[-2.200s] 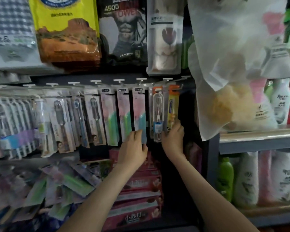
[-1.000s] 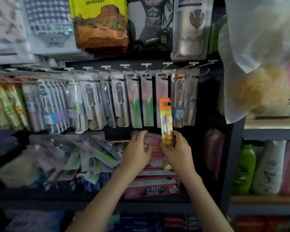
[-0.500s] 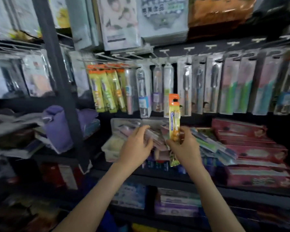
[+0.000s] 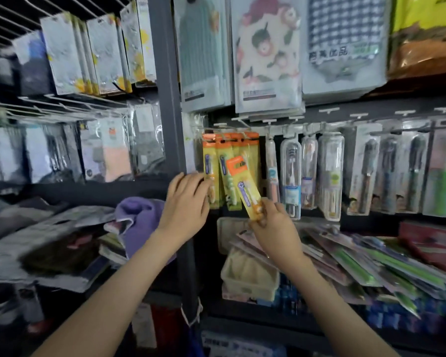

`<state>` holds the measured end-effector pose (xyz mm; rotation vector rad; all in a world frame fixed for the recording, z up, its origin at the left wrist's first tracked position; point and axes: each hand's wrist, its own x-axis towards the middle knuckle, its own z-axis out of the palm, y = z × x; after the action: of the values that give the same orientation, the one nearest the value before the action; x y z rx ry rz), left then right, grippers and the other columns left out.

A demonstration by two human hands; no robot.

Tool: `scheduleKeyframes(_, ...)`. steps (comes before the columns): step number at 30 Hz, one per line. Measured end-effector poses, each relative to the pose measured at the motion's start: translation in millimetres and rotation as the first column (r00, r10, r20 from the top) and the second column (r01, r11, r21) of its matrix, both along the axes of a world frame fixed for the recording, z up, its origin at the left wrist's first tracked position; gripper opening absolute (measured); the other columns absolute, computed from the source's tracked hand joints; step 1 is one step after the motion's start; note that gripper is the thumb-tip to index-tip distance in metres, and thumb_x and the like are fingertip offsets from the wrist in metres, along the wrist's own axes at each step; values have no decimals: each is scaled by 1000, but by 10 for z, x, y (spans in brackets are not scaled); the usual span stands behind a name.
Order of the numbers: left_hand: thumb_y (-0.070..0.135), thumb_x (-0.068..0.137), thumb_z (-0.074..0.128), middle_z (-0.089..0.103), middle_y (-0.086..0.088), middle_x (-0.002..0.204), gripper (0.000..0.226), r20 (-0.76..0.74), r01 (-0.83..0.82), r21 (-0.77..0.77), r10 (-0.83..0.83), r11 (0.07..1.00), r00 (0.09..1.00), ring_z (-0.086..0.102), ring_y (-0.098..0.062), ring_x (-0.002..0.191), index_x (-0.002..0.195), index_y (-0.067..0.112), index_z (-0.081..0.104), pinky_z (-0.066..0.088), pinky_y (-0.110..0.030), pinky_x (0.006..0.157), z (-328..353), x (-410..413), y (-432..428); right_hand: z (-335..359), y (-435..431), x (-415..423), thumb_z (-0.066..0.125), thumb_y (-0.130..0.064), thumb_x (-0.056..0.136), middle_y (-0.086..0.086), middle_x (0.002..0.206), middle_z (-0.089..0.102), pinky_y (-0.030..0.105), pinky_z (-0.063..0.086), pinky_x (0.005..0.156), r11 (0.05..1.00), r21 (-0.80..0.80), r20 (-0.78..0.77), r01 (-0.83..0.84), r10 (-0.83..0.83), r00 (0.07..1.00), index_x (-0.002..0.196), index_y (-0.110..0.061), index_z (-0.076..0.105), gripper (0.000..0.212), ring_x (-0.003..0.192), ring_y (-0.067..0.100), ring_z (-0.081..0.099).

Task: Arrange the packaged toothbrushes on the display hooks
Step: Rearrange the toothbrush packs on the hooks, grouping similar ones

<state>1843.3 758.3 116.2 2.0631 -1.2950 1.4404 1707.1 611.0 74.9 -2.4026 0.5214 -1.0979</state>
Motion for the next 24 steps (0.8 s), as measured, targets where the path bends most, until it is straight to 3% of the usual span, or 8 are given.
scheduleKeyframes(4, 19, 77, 50, 62, -5, 119, 33, 56, -62, 31, 60, 998, 997, 54, -21, 115, 106, 13, 65, 28, -38, 97, 94, 252, -138, 220, -108, 303, 59, -23, 89, 10, 132, 44, 38, 47, 86, 990, -75, -22, 118, -120, 993, 137, -11, 39, 53, 119, 30, 46)
scheduleKeyframes(10, 20, 80, 53, 66, -2, 113, 25, 168, -81, -16, 82, 997, 982, 60, -18, 105, 98, 14, 69, 30, -35, 97, 27, 423, -228, 370, -263, 653, 53, -25, 93, 8, 127, 47, 37, 48, 79, 970, -119, 24, 213, -212, 977, 138, -10, 36, 51, 112, 27, 49)
scheduleKeyframes(14, 21, 79, 54, 67, -2, 108, 23, 223, -108, -32, 112, 994, 968, 62, -20, 99, 95, 14, 69, 29, -35, 99, -4, 454, -245, 458, -334, 820, 49, -31, 95, 10, 134, 43, 37, 47, 80, 957, -65, 3, 282, -283, 959, 140, -7, 33, 53, 115, 28, 50)
scheduleKeyframes(19, 19, 78, 58, 66, -1, 104, 17, 237, -94, -51, 103, 994, 966, 62, -20, 94, 91, 14, 68, 28, -34, 101, -19, 474, -243, 460, -379, 1049, 53, -30, 93, 14, 128, 46, 39, 46, 79, 959, -25, -24, 284, -284, 958, 127, -4, 41, 44, 108, 32, 54)
scheduleKeyframes(24, 19, 80, 59, 67, 0, 100, 13, 247, -67, -86, 86, 994, 965, 61, -19, 91, 88, 15, 68, 27, -33, 102, -28, 483, -248, 324, -404, 1214, 56, -25, 92, 14, 131, 45, 37, 42, 85, 956, -5, -9, 293, -293, 956, 141, -5, 23, 62, 117, 30, 50)
